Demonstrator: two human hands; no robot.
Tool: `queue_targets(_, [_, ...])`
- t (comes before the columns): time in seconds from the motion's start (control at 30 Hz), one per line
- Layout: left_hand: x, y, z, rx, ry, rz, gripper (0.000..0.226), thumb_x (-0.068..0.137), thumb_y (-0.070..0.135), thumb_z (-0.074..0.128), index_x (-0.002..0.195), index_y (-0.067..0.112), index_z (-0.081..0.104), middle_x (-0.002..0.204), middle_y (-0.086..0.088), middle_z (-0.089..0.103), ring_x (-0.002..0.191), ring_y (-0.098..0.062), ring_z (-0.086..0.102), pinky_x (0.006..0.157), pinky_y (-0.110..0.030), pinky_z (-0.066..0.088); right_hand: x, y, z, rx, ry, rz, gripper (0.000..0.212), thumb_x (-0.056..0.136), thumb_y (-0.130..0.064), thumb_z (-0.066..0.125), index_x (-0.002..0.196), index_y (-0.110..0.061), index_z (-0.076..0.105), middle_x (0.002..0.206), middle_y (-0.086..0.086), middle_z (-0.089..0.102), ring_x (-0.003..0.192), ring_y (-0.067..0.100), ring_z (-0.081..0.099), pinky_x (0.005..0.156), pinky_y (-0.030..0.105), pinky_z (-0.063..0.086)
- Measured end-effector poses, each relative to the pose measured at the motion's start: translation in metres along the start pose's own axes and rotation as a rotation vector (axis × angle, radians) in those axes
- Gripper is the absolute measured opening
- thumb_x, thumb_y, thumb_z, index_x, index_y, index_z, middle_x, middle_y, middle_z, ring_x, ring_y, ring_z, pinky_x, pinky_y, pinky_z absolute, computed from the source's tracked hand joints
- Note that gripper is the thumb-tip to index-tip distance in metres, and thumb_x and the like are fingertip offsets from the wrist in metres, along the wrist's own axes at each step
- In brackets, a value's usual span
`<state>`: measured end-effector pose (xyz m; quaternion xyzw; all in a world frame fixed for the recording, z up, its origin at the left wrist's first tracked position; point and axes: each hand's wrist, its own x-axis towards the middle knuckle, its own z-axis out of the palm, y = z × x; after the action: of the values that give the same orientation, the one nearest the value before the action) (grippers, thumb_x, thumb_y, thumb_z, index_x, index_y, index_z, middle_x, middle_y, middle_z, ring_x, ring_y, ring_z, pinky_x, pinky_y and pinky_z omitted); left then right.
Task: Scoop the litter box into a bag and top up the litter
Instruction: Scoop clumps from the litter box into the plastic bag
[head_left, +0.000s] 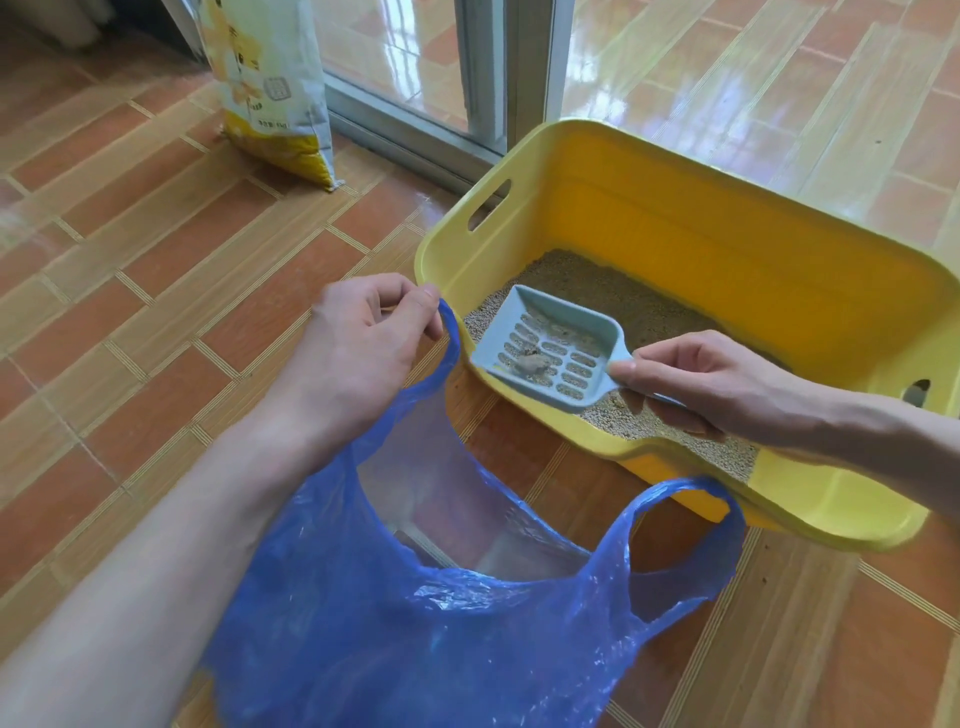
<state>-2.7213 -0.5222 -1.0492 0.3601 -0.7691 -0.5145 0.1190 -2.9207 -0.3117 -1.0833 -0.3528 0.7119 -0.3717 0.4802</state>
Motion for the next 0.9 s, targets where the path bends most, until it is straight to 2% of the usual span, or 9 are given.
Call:
queue_targets(0.17, [-0.004, 0.007, -0.005, -0.016, 0.021, 0.006, 0.040, 0.105, 0.030, 0.053, 0.068, 0.016, 0.059, 0.049, 0.007, 0.029, 0.043, -0.014, 0.021, 0.043, -0.024, 0.017, -0.011, -0.016, 0.008, -0.114, -0.163, -0.008, 0.047, 0.095, -0.047, 0.056, 0.074, -0.005, 0.064, 0.048, 0.005, 0.040, 0.043, 0.014, 0.030, 0.041, 0.021, 0.028])
queue_targets(0.3, [-0.008, 0.010, -0.007, -0.018, -0.001, 0.011, 0.039, 0.105, 0.030, 0.053, 0.069, 0.016, 0.060, 0.051, 0.005, 0.028, 0.043, -0.013, 0.020, 0.042, -0.023, 0.017, -0.013, -0.028, 0.016, -0.251, -0.193, -0.023, 0.050, 0.093, -0.053, 0.056, 0.075, -0.007, 0.066, 0.048, -0.001, 0.039, 0.045, 0.013, 0.031, 0.042, 0.020, 0.027])
queue_targets(0.47, [-0.013, 0.015, -0.009, -0.060, -0.011, 0.012, 0.039, 0.105, 0.028, 0.052, 0.068, 0.017, 0.059, 0.048, 0.007, 0.029, 0.041, -0.012, 0.019, 0.040, -0.021, 0.015, -0.014, -0.037, 0.033, -0.380, -0.242, -0.035, 0.047, 0.096, -0.056, 0.055, 0.070, -0.018, 0.064, 0.050, -0.003, 0.043, 0.046, 0.014, 0.034, 0.043, 0.025, 0.028])
queue_targets(0.53, [-0.015, 0.018, -0.010, -0.082, -0.017, 0.008, 0.039, 0.105, 0.026, 0.052, 0.069, 0.016, 0.058, 0.047, 0.008, 0.029, 0.039, -0.010, 0.020, 0.038, -0.019, 0.016, -0.014, -0.035, 0.047, -0.504, -0.232, -0.058, 0.048, 0.097, -0.057, 0.054, 0.073, -0.017, 0.065, 0.051, -0.004, 0.042, 0.046, 0.010, 0.035, 0.043, 0.024, 0.028])
queue_targets(0.63, [-0.019, 0.019, -0.009, -0.092, -0.039, -0.003, 0.038, 0.105, 0.026, 0.052, 0.070, 0.015, 0.058, 0.048, 0.008, 0.030, 0.039, -0.009, 0.020, 0.037, -0.018, 0.018, -0.009, -0.028, 0.072, -0.615, -0.201, -0.077, 0.052, 0.098, -0.053, 0.054, 0.067, -0.012, 0.053, 0.054, -0.003, 0.036, 0.048, 0.011, 0.031, 0.044, 0.024, 0.027])
queue_targets(0.73, [-0.021, 0.018, -0.008, -0.076, -0.054, -0.011, 0.038, 0.105, 0.027, 0.052, 0.070, 0.015, 0.059, 0.047, 0.010, 0.031, 0.039, -0.009, 0.022, 0.037, -0.018, 0.019, 0.004, -0.020, 0.096, -0.646, -0.175, -0.095, 0.050, 0.099, -0.048, 0.054, 0.060, -0.016, 0.051, 0.054, 0.000, 0.043, 0.050, 0.014, 0.037, 0.047, 0.026, 0.031])
queue_targets(0.83, [-0.022, 0.019, -0.008, -0.074, -0.055, -0.006, 0.037, 0.105, 0.027, 0.053, 0.070, 0.015, 0.059, 0.047, 0.011, 0.031, 0.039, -0.008, 0.023, 0.038, -0.018, 0.019, 0.017, -0.008, 0.120, -0.739, -0.133, -0.113, 0.049, 0.098, -0.051, 0.052, 0.066, -0.013, 0.049, 0.058, 0.003, 0.048, 0.058, 0.020, 0.045, 0.057, 0.040, 0.040])
queue_targets(0.9, [-0.023, 0.019, -0.007, -0.095, -0.056, -0.009, 0.038, 0.105, 0.026, 0.052, 0.070, 0.014, 0.059, 0.047, 0.011, 0.031, 0.038, -0.007, 0.023, 0.038, -0.017, 0.020, 0.023, -0.003, 0.135, -0.814, -0.100, -0.133, 0.048, 0.099, -0.052, 0.048, 0.066, -0.017, 0.042, 0.063, 0.000, 0.046, 0.066, 0.028, 0.048, 0.056, 0.039, 0.036])
